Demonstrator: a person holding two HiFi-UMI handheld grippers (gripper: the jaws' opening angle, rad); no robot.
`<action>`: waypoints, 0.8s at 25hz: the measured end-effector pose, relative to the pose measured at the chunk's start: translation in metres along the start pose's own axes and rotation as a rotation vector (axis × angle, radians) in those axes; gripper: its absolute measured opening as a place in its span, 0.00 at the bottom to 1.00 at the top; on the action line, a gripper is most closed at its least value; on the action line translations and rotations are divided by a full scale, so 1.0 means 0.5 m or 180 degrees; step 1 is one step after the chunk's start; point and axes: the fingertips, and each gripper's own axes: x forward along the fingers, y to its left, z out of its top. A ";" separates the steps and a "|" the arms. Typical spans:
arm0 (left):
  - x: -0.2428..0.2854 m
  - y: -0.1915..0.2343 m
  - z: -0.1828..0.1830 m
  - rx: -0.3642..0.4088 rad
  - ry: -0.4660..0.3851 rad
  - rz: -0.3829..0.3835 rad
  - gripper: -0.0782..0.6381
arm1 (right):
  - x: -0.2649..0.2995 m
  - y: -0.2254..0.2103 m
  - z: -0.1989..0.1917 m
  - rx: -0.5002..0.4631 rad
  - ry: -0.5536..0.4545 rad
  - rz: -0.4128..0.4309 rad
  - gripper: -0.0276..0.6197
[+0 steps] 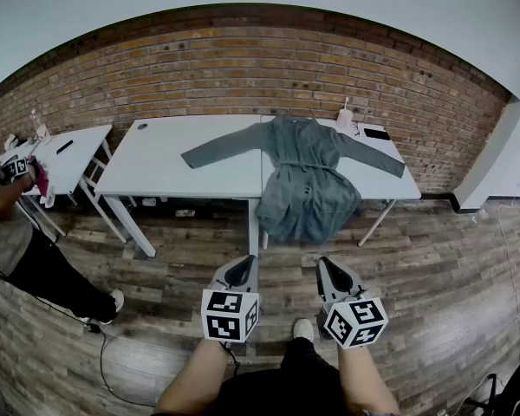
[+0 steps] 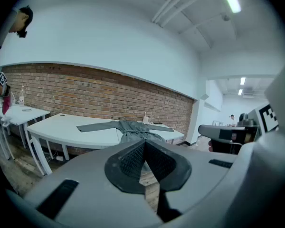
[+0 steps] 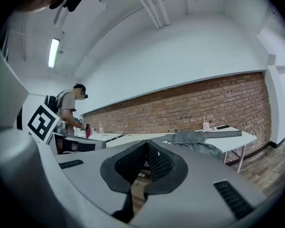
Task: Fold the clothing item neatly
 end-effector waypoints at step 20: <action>0.483 -0.082 0.163 0.0098 -0.0005 0.0342 0.10 | 0.304 -0.447 0.142 0.0052 -0.0144 0.0242 0.03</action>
